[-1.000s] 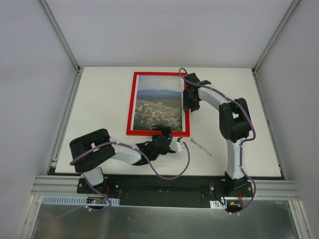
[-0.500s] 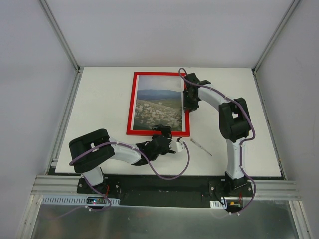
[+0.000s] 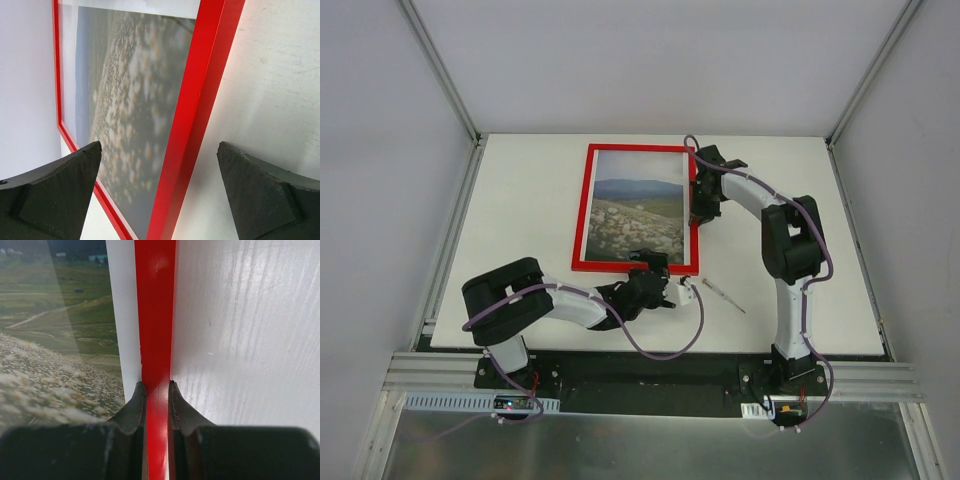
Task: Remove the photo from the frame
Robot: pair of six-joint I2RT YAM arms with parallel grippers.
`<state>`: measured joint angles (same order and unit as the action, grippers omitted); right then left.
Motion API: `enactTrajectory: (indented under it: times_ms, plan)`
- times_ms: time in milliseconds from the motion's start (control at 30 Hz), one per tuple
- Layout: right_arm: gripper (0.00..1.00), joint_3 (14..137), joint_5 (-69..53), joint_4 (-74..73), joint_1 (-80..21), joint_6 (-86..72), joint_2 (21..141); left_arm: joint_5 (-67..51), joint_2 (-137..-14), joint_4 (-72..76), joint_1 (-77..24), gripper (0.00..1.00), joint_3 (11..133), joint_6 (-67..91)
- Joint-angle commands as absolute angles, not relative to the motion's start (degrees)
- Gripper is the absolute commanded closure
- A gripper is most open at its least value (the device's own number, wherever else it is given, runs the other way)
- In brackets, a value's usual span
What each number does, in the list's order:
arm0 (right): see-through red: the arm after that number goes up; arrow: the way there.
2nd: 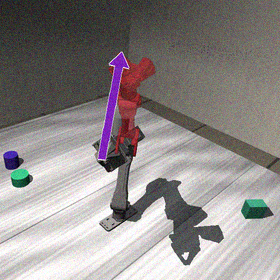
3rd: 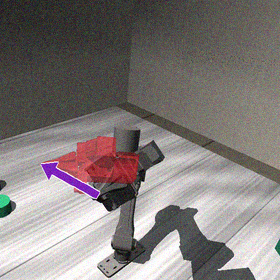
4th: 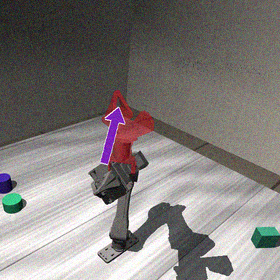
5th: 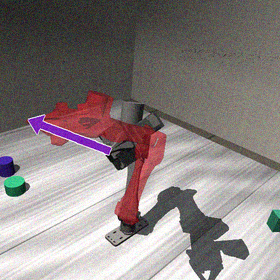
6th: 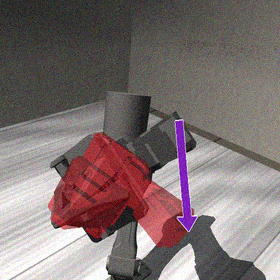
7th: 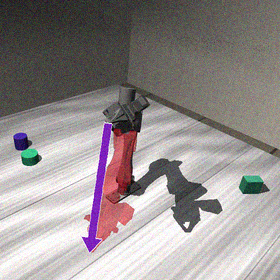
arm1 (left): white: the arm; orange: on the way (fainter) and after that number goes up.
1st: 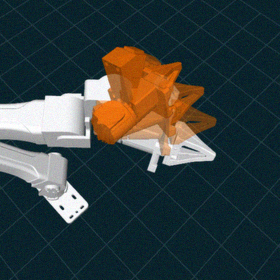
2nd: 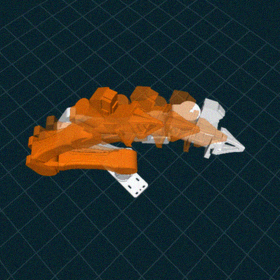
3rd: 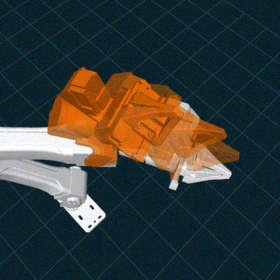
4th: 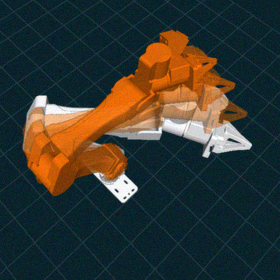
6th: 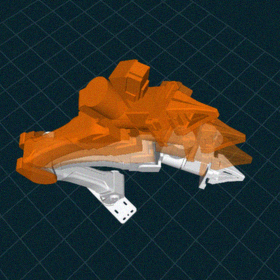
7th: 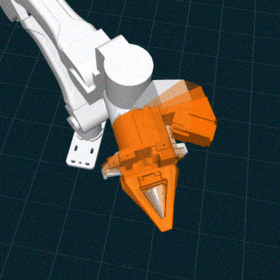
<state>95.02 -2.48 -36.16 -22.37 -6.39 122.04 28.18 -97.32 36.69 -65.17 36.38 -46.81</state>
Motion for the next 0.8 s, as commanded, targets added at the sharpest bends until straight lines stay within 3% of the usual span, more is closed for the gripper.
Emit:
enactTrajectory:
  times_ms: [0,600,767]
  plan:
    - [1.00,97.9,-6.6,-38.5,-22.1,-8.6,118.0,25.8,-99.5,33.3,-65.0,0.01,37.5,-47.5]
    - [1.00,99.6,-7.9,-39.7,-21.8,-9.2,113.1,26.8,-102.5,33.9,-66.3,0.01,39.0,-48.2]
    - [1.00,98.2,-8.0,-39.6,-21.8,-9.1,112.1,32.1,-106.9,41.7,-66.3,0.05,40.1,-51.8]
